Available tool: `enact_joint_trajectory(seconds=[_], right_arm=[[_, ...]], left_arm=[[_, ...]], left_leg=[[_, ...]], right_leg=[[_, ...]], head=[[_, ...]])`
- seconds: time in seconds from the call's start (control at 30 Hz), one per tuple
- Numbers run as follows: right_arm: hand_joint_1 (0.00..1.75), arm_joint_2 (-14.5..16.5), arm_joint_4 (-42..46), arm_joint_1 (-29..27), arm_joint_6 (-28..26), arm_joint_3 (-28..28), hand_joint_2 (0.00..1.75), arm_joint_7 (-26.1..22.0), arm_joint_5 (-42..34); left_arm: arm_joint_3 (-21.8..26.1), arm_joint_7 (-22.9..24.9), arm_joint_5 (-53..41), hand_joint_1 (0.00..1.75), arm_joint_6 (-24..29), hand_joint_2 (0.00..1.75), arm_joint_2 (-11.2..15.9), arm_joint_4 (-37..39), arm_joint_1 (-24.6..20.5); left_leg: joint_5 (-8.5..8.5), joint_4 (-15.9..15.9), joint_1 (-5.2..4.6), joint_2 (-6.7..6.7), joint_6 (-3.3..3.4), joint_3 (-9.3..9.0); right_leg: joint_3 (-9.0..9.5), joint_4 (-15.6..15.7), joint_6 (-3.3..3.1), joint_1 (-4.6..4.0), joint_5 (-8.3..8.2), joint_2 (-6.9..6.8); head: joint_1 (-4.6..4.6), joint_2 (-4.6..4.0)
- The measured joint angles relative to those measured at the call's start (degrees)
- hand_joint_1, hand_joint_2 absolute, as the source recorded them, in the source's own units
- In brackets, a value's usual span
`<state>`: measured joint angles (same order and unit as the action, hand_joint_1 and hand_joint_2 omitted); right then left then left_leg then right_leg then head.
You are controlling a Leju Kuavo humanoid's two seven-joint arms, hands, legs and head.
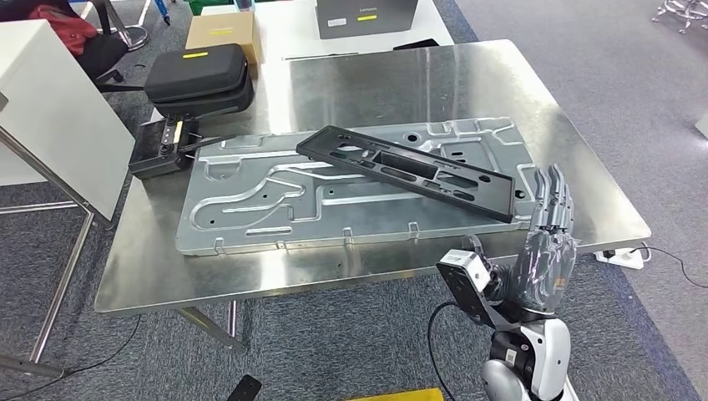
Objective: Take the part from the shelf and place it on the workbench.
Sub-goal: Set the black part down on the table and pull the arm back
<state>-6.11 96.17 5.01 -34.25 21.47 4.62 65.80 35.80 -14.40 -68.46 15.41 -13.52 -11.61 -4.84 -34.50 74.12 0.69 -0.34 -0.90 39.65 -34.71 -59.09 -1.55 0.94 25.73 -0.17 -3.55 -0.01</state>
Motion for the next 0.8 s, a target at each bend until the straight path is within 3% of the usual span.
enact_joint_trajectory(seconds=[0.03, 0.1, 0.17, 0.3, 0.37, 0.43, 0.47, 0.5, 0.53, 0.6, 0.67, 0.8], right_arm=[[0.0, 0.07, 0.28, -0.22, -0.01, -0.05, 0.0, -0.01, -0.01], [0.0, 0.19, 0.8, -0.46, -0.02, -0.12, 0.0, -0.03, -0.02], [0.0, 0.24, 1.22, -0.53, -0.03, -0.24, 0.0, -0.06, -0.03], [0.0, 0.42, 1.68, -0.87, -1.28, -0.53, 0.0, -1.45, -0.83], [0.0, 1.32, 2.71, -1.77, -3.46, -1.22, 0.0, -6.41, -2.87], [0.0, 3.66, 4.4, -3.54, -4.96, -2.86, 0.0, -14.18, -6.01], [0.0, 5.08, 5.24, -4.6, -5.26, -3.86, 0.0, -17.53, -7.61], [0.0, 6.44, 5.91, -5.59, -5.4, -4.78, 0.0, -19.86, -9.19], [0.0, 7.54, 6.4, -6.41, -5.47, -5.52, 0.0, -21.29, -10.72], [0.0, 9.05, 6.92, -7.61, -5.6, -6.5, 0.0, -22.82, -13.8], [0.0, 10.03, 7.07, -8.55, -5.74, -7.29, 0.0, -24.08, -16.34], [0.0, 11.9, 6.99, -10.67, -5.83, -8.58, 0.0, -26.57, -20.04]], left_arm=[[0.01, 0.0, 0.0, 0.0, 0.0, 0.0, 0.01, 0.0, 0.03], [0.02, -0.01, 0.0, 0.0, 0.0, 0.0, 0.03, 0.0, -0.04], [0.02, -0.03, 0.0, 0.0, 0.01, 0.0, 0.05, 0.0, -0.16], [0.04, -0.04, -0.02, 0.0, 0.04, 0.0, 0.06, 0.0, -0.09], [0.05, -0.02, -0.14, 0.0, 0.15, 0.0, 0.05, 0.0, -0.15], [0.07, 0.09, -0.31, 0.0, 0.31, 0.0, 0.06, 0.0, -0.15], [0.07, 0.15, -0.35, 0.0, 0.37, 0.0, 0.06, 0.0, -0.11], [0.08, 0.2, -0.36, 0.0, 0.43, 0.0, 0.06, 0.0, -0.08], [0.1, 0.21, -0.27, 0.0, 0.47, 0.0, 0.05, 0.0, -0.06], [0.21, 0.17, -0.08, 0.0, 0.61, 0.0, 0.04, 0.0, -0.06], [0.39, 0.1, 0.07, 0.0, 0.87, 0.0, 0.05, 0.0, -0.08], [1.05, 0.04, 0.33, 0.0, 1.32, 0.0, 0.19, 0.0, 0.03]], left_leg=[[0.97, -1.47, 0.01, 0.0, 0.02, -1.24], [3.99, -9.16, -0.01, 0.01, 0.36, -5.94], [5.52, -15.06, -0.24, -0.01, 0.84, -9.12], [6.51, -16.56, -0.33, 0.05, 2.06, -9.33], [7.3, -17.01, -0.09, 0.17, 2.88, -9.11], [7.71, -16.98, -0.15, 0.22, 3.27, -8.52], [7.85, -16.92, -0.17, 0.24, 3.28, -8.25], [7.96, -16.82, -0.17, 0.25, 3.23, -8.02], [8.02, -16.68, -0.16, 0.25, 3.17, -7.83], [8.01, -16.2, -0.13, 0.24, 3.0, -7.53], [7.95, -15.63, -0.34, 0.23, 2.53, -7.11], [8.13, -15.33, -0.34, 0.17, 1.13, -6.44]], right_leg=[[-0.16, -0.08, 0.07, 0.0, -0.12, 0.0], [-0.36, -0.29, 0.3, -0.03, -0.31, 0.02], [-0.52, -0.48, 0.76, -0.19, -0.53, 0.03], [-0.85, -0.64, 2.09, -0.16, -0.72, 0.1], [-2.15, -3.85, 2.53, -0.08, 2.04, 0.16], [-4.74, -10.82, 2.82, -0.03, 6.4, 0.18], [-5.79, -13.94, 2.97, -0.01, 7.8, 0.18], [-6.06, -15.44, 3.07, 0.03, 8.14, 0.17], [-5.29, -14.82, 3.12, 0.1, 7.43, 0.16], [-1.22, -8.15, 3.0, 0.29, 4.41, 0.14], [1.98, -2.1, 2.6, 0.14, 2.72, 0.18], [1.88, -0.58, 1.24, -0.06, 1.9, 0.22]], head=[[0.01, 0.0], [0.0, 0.01], [-0.04, 0.01], [-0.07, -0.01], [-0.13, 0.01], [-0.15, 0.01], [-0.15, 0.01], [-0.14, 0.01], [-0.15, 0.01], [-0.15, 0.01], [-0.14, 0.01], [-0.11, 0.01]])
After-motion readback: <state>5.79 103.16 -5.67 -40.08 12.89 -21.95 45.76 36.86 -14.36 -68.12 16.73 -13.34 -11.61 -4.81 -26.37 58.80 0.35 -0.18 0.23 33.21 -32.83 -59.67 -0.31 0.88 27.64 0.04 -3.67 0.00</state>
